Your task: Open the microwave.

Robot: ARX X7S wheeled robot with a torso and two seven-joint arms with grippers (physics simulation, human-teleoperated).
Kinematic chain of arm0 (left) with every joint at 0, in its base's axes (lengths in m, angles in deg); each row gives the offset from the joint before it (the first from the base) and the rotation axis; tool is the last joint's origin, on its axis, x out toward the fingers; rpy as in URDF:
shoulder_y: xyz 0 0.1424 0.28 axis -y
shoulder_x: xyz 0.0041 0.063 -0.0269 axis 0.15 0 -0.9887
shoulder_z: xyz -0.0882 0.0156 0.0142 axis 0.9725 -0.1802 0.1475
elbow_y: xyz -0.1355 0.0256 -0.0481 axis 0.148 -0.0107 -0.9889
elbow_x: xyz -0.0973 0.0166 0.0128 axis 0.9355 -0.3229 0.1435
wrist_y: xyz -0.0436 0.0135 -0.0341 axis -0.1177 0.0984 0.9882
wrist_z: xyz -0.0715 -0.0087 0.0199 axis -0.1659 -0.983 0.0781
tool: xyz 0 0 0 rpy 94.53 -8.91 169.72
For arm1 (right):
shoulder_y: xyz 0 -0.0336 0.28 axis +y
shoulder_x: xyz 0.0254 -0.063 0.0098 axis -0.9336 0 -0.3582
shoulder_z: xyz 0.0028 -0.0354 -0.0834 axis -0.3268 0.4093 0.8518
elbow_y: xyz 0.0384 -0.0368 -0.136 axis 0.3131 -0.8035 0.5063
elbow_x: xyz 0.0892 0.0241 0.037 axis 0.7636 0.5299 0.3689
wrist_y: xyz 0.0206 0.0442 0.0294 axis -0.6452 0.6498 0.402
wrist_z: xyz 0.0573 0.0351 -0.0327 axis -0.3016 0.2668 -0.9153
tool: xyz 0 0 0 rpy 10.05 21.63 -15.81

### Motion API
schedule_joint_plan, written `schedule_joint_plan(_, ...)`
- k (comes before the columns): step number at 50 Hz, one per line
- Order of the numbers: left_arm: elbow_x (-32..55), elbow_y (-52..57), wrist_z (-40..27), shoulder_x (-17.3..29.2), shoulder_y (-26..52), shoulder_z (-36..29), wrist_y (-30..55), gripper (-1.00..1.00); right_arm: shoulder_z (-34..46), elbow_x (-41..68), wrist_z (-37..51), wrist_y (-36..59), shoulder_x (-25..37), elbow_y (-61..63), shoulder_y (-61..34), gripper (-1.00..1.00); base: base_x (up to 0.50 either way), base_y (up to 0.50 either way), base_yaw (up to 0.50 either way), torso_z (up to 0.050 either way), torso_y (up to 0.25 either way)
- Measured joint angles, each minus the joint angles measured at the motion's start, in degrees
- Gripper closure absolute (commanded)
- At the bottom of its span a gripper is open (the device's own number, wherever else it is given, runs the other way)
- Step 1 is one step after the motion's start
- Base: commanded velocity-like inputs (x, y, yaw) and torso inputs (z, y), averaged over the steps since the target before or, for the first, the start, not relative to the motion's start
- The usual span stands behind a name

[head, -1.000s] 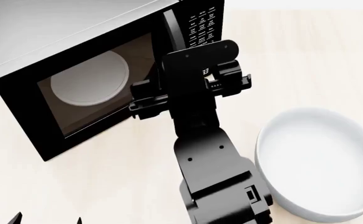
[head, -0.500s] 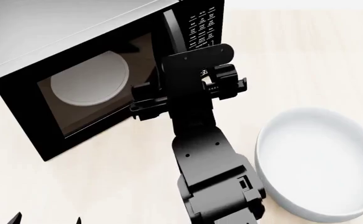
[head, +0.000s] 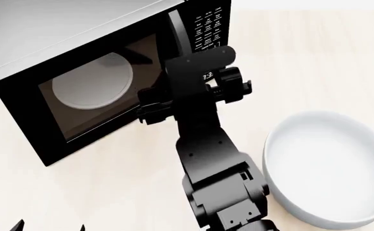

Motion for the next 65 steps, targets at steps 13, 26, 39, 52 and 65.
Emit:
schedule_joint_plan(13, 0.2, -0.9, -0.1, 0.1, 0.4, -0.4, -0.2, -1.0, 9.4, 8.5, 1.2, -5.0, -0.2, -6.7, -3.5, -1.0, 0.0, 0.0, 0.0, 0.0, 0.0)
schedule_joint_plan(26, 0.2, -1.2, -0.4, 0.2, 0.5, -0.7, -0.4, -1.0, 15.1, 14.5, 3.3, -6.5, 1.8, -4.8, -3.6, 1.0, 0.0, 0.0, 0.0, 0.0, 0.0)
schedule_joint_plan(39, -0.4, -0.9, -1.0, 0.4, 0.3, -1.3, -0.6, -1.0, 16.7, 18.4, 9.4, -2.2, 10.1, 12.9, 1.5, 1.0, 0.0, 0.0, 0.0, 0.0, 0.0)
schedule_joint_plan(52, -0.6, -1.1, -1.4, 0.6, 0.5, -1.7, -0.7, -1.0, 18.2, 21.4, 17.6, 4.2, 18.6, 31.7, 6.1, 1.0, 0.0, 0.0, 0.0, 0.0, 0.001)
schedule_joint_plan(65, -0.5, -1.3, -1.7, 0.8, 0.9, -1.8, -0.7, -1.0, 18.9, 22.8, 24.2, 7.0, 24.6, 45.4, 10.8, 1.0, 0.0, 0.0, 0.0, 0.0, 0.002)
